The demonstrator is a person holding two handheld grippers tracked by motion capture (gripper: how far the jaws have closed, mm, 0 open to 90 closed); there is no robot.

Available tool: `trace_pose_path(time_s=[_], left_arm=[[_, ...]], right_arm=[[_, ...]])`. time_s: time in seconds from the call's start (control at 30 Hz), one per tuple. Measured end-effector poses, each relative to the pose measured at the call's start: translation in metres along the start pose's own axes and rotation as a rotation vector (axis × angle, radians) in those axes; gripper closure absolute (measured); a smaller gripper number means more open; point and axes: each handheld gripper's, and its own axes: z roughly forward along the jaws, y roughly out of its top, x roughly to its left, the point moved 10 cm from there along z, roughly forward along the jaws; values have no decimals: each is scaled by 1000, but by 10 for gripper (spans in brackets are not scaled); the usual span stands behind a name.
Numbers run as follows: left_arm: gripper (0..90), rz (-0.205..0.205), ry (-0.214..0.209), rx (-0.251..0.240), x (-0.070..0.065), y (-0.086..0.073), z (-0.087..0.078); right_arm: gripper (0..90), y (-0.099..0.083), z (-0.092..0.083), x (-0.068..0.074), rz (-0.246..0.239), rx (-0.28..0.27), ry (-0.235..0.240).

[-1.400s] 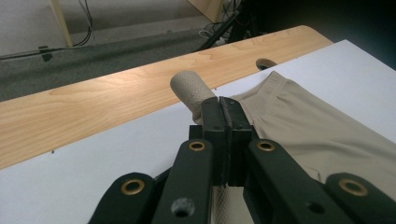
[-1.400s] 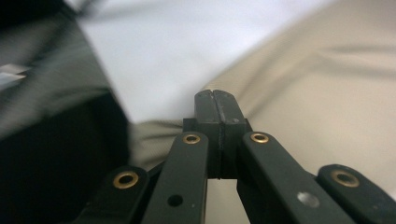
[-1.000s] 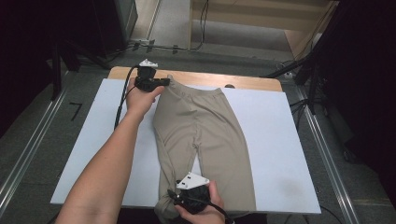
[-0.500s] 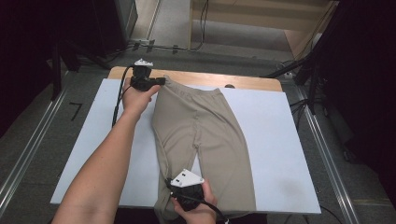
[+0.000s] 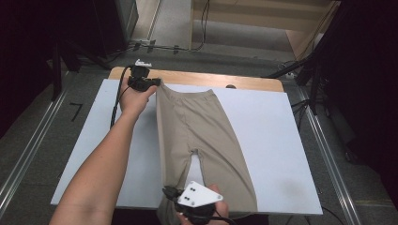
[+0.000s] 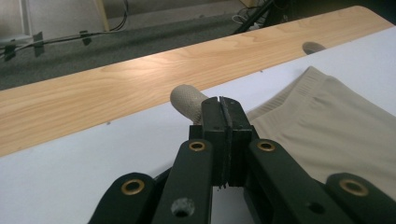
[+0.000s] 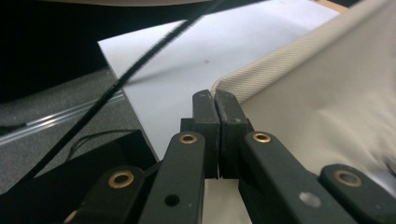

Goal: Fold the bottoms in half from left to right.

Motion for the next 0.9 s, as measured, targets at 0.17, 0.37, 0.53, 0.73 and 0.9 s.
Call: trace_pose_path(time_s=[0.17, 0.37, 0.53, 0.73, 0.9], left_arm=[[900, 11, -20, -11, -20, 4, 12], [900, 33, -43, -11, -45, 11, 26], [900, 35, -71, 9, -64, 14, 41], [900, 56, -102, 18, -92, 21, 61], [900, 71, -123, 34, -111, 23, 75]], right_arm=[[867, -30, -21, -27, 36, 43, -71], [867, -67, -42, -53, 101, 88, -140], [867, -85, -60, -70, 95, 112, -230], [868, -103, -75, -83, 115, 141, -274], [868, -114, -90, -91, 123, 152, -314]])
